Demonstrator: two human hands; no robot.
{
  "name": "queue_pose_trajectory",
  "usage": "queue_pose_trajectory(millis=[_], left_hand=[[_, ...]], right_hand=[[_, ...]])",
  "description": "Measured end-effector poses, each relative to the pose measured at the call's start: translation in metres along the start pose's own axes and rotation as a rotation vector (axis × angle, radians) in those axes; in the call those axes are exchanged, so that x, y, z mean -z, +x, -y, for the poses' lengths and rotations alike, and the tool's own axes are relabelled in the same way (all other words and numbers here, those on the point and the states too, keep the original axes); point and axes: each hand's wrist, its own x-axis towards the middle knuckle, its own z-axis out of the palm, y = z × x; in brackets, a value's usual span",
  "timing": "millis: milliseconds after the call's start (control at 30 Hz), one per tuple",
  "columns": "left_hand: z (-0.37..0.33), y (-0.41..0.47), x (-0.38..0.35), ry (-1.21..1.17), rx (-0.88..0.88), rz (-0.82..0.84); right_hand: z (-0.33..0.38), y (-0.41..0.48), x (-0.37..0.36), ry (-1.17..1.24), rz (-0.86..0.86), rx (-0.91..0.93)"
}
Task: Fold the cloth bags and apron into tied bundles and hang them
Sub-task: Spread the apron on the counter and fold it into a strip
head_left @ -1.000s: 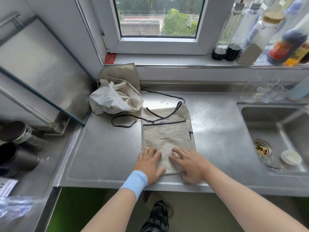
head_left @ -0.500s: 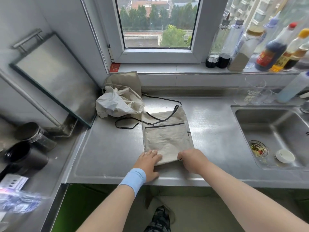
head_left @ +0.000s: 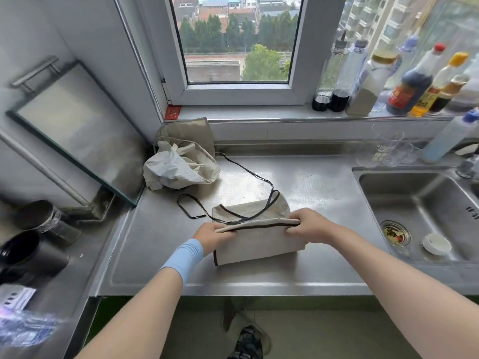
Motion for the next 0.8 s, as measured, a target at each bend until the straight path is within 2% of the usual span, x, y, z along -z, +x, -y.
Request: queue_pose_trajectory(millis=[167, 267, 433, 500, 600, 700, 733, 800], left_hand=[[0.009, 0.032, -0.003, 0.063, 0.054, -0.142], [0.008, 0.054, 0.002, 0.141, 0.051, -0.206], [0.003, 0.085, 0.010, 0.422, 0.069, -0.190], [0.004, 0.096, 0.012, 0.487, 0.079, -0.163], [0.004, 0.102, 0.012, 0.608, 0.037, -0.117], [0.010, 0.105, 0.012, 0.713, -0.182, -0.186], [0.014, 0.107, 0.011, 0.710, -0.263, -0.241], [0.019, 0.111, 0.012, 0.611, -0.300, -0.294]], right_hand=[[-0.010, 0.037, -0.021, -0.007, -0.269, -0.034], [-0.017, 0.061, -0.034, -0.124, -0.393, 0.004], [-0.020, 0.089, -0.039, -0.161, -0.409, 0.047], [-0.022, 0.103, -0.040, -0.285, -0.405, 0.133], [-0.021, 0.114, -0.042, -0.415, -0.216, 0.203], [-0.021, 0.123, -0.047, -0.294, -0.151, 0.160], [-0.021, 0.125, -0.049, -0.227, -0.180, 0.142], [-0.024, 0.129, -0.051, -0.087, -0.323, 0.113]])
